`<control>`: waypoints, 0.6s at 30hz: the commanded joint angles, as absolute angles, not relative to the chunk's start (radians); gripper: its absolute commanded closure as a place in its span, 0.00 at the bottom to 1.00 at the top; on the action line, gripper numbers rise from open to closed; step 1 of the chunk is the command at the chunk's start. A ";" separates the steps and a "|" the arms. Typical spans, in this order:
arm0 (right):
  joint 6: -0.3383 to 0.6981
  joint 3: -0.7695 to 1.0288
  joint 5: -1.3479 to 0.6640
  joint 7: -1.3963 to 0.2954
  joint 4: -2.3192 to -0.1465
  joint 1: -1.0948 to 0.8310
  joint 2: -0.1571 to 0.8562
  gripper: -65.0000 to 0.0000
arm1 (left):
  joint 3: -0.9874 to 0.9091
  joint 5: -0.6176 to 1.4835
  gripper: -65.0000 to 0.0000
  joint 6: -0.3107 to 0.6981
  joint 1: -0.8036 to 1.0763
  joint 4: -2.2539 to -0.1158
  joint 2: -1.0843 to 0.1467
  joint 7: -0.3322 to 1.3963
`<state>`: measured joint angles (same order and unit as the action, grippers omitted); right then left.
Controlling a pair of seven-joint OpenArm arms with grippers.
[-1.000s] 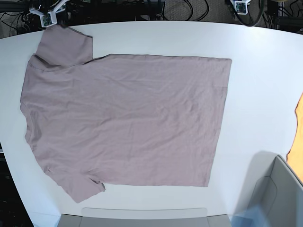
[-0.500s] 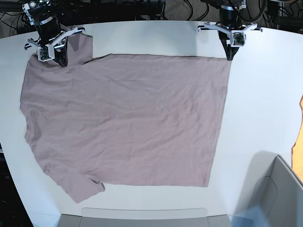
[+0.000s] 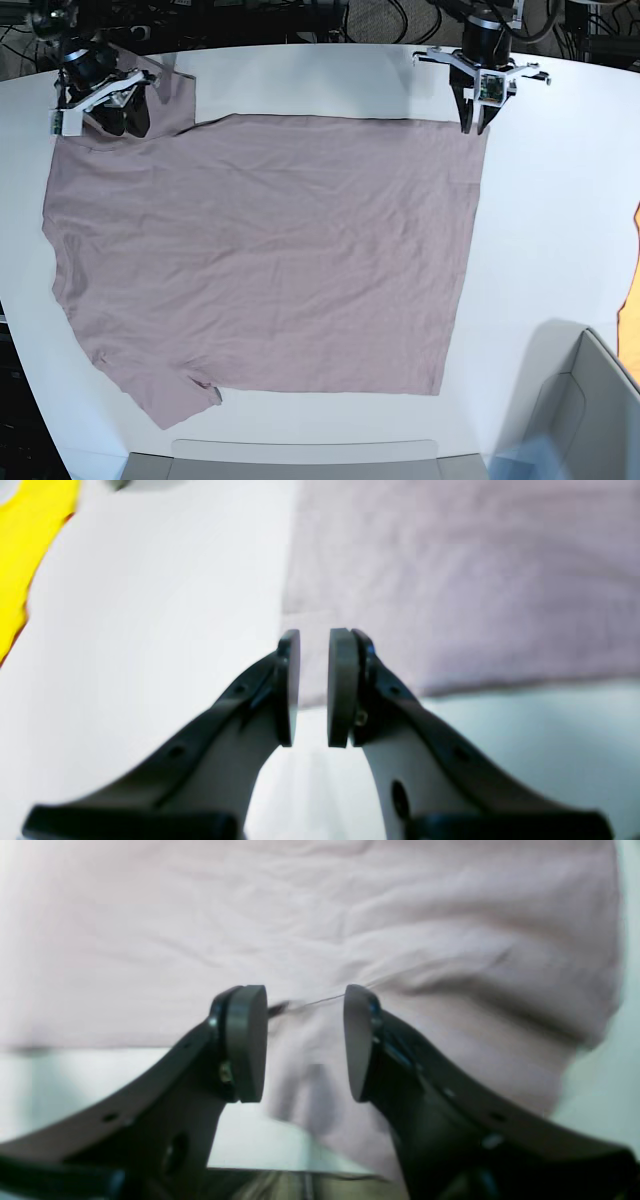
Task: Fold the T-shirt properly
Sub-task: 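Move both grippers to the shirt's shoulder corners and grasp them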
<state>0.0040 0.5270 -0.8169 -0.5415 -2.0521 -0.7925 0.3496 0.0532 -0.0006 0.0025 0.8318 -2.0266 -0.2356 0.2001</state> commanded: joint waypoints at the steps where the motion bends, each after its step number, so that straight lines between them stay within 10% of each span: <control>1: 0.001 0.579 -0.874 -0.536 -2.064 -0.791 0.360 0.60 | 0.058 -0.004 0.82 -0.002 0.842 -2.045 -0.245 0.189; 8: 0.015 0.811 -0.984 -0.753 -2.026 -0.762 0.294 0.60 | 0.058 -0.004 0.82 -0.002 0.820 -2.045 -0.260 0.219; 18: 0.325 0.972 -0.987 -0.903 -1.598 -0.618 0.298 0.60 | 0.082 -0.002 0.82 -0.002 0.806 -2.043 -0.214 0.220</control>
